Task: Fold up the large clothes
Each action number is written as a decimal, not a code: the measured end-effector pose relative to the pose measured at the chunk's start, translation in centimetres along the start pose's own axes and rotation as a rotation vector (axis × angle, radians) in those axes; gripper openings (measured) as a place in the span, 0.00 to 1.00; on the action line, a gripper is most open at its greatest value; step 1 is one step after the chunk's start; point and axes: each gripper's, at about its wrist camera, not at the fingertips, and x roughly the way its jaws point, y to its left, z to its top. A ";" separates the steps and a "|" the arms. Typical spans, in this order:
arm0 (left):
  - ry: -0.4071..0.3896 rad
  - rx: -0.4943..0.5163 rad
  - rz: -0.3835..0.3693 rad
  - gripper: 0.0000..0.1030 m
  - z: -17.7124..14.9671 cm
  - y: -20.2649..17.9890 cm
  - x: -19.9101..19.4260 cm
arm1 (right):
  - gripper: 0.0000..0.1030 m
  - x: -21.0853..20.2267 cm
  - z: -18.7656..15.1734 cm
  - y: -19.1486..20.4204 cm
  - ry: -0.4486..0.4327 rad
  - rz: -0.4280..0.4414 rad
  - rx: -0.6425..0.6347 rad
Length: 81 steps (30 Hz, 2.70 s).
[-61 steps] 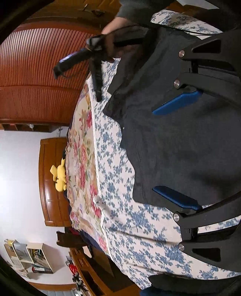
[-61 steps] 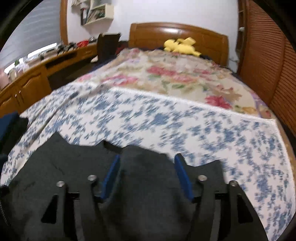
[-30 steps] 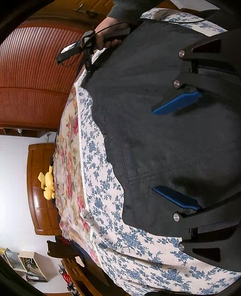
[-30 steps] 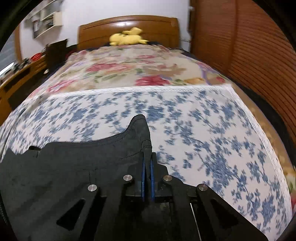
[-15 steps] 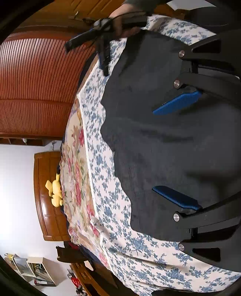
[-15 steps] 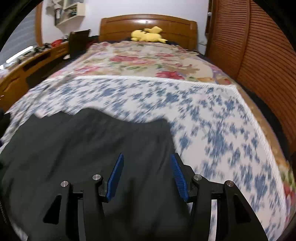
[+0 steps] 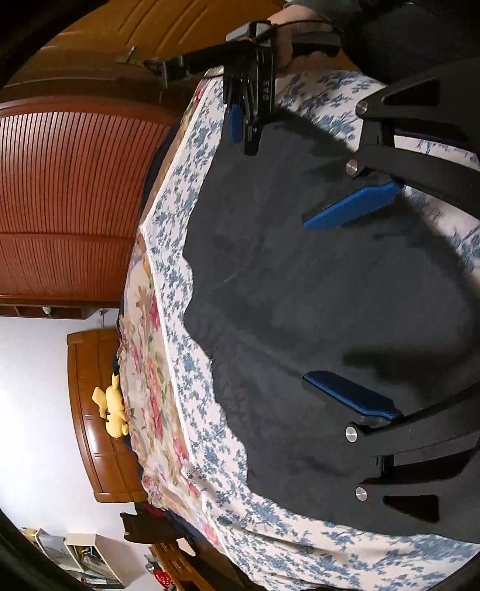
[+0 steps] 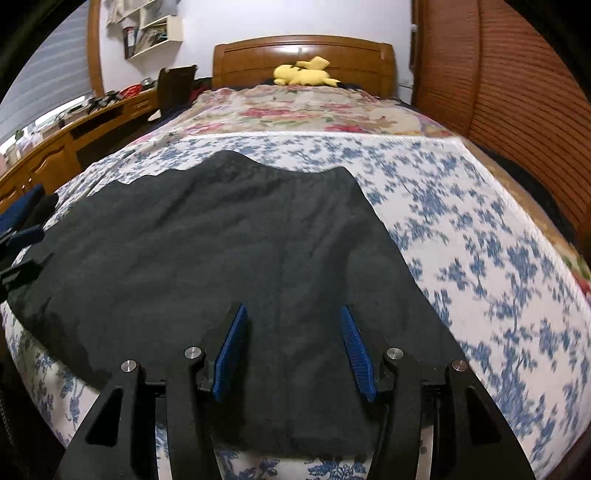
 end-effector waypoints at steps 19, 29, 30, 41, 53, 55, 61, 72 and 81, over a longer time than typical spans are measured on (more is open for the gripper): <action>0.064 0.011 0.036 0.77 -3.7 -1.6 0.2 | 0.55 0.2 -1.0 1.6 0.013 -0.056 -0.059; 0.067 0.010 0.035 0.77 -3.8 -1.4 0.2 | 0.55 -2.8 -1.4 -1.0 -0.037 -0.094 0.011; 0.067 0.008 0.034 0.77 -3.7 -1.3 0.3 | 0.55 -2.9 -1.6 -1.4 -0.036 -0.099 0.021; 0.067 0.009 0.035 0.77 -3.8 -1.3 0.3 | 0.66 -1.7 -2.2 -3.6 0.040 -0.097 0.144; 0.067 0.010 0.035 0.77 -3.8 -1.4 0.3 | 0.66 -2.8 -3.4 -4.9 0.077 0.012 0.256; 0.068 0.011 0.036 0.77 -3.8 -1.4 0.3 | 0.66 -3.4 -3.8 -5.1 0.066 0.007 0.273; 0.068 0.009 0.036 0.77 -3.7 -1.4 0.3 | 0.66 -4.4 -4.6 -5.4 0.050 0.025 0.313; 0.069 0.009 0.034 0.77 -3.7 -1.4 0.4 | 0.48 -1.0 -2.9 -5.6 0.068 0.125 0.372; 0.038 -0.014 0.016 0.77 -3.1 -1.6 -0.5 | 0.10 -3.2 -1.5 -4.9 -0.052 0.161 0.276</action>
